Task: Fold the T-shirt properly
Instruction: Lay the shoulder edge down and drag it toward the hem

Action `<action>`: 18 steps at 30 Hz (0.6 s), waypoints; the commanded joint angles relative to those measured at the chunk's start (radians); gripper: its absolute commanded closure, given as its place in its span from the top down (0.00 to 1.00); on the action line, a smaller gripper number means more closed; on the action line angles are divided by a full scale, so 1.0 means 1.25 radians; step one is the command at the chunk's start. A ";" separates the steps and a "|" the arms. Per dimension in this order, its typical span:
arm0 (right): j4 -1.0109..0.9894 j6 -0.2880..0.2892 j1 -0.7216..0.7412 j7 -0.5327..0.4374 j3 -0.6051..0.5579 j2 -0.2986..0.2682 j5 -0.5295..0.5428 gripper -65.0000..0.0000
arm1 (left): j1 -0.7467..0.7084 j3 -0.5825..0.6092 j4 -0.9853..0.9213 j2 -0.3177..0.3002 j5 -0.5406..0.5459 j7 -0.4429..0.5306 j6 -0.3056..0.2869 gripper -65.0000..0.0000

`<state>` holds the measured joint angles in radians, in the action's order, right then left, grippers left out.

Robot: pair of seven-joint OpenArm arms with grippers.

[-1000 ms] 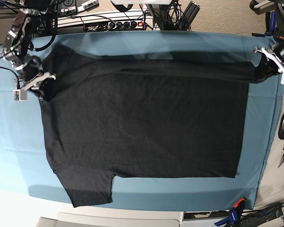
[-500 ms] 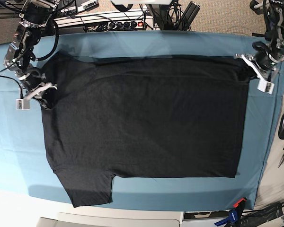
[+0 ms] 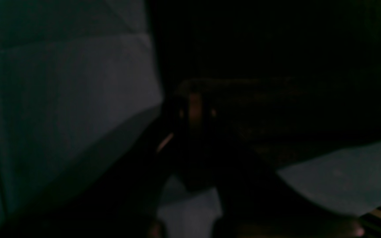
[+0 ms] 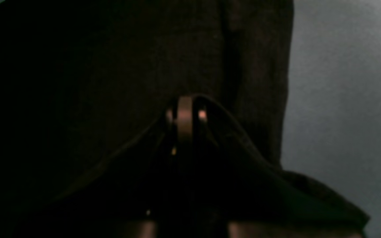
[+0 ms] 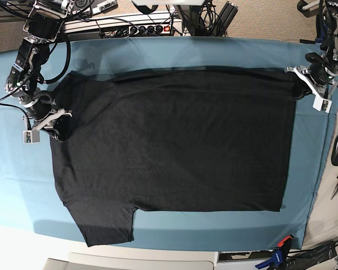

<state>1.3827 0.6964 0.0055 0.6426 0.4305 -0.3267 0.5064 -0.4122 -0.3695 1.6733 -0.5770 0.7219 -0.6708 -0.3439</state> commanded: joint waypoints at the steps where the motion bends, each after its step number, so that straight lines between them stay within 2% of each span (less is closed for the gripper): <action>1: 0.013 0.001 0.013 -0.028 0.004 -0.016 -0.002 0.00 | 0.011 -0.008 0.010 -0.017 0.005 0.021 0.004 0.00; 11: 0.013 0.000 0.013 -0.060 0.004 -0.016 -0.026 0.00 | 0.027 -0.008 0.010 -0.017 -0.010 0.038 0.019 0.00; 14: 0.013 -0.001 0.016 -0.082 0.004 -0.016 -0.031 0.00 | 0.027 -0.008 0.010 -0.017 -0.020 0.062 0.048 0.00; 18: 0.013 -0.002 0.027 -0.096 0.004 -0.016 -0.059 0.00 | 0.035 -0.008 0.010 -0.017 -0.022 0.062 0.048 0.00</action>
<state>1.3827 0.6960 0.0196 0.5617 0.4305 -0.3267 0.4164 -0.3786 -0.3683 1.6730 -0.5766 0.6918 -0.6186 -0.2840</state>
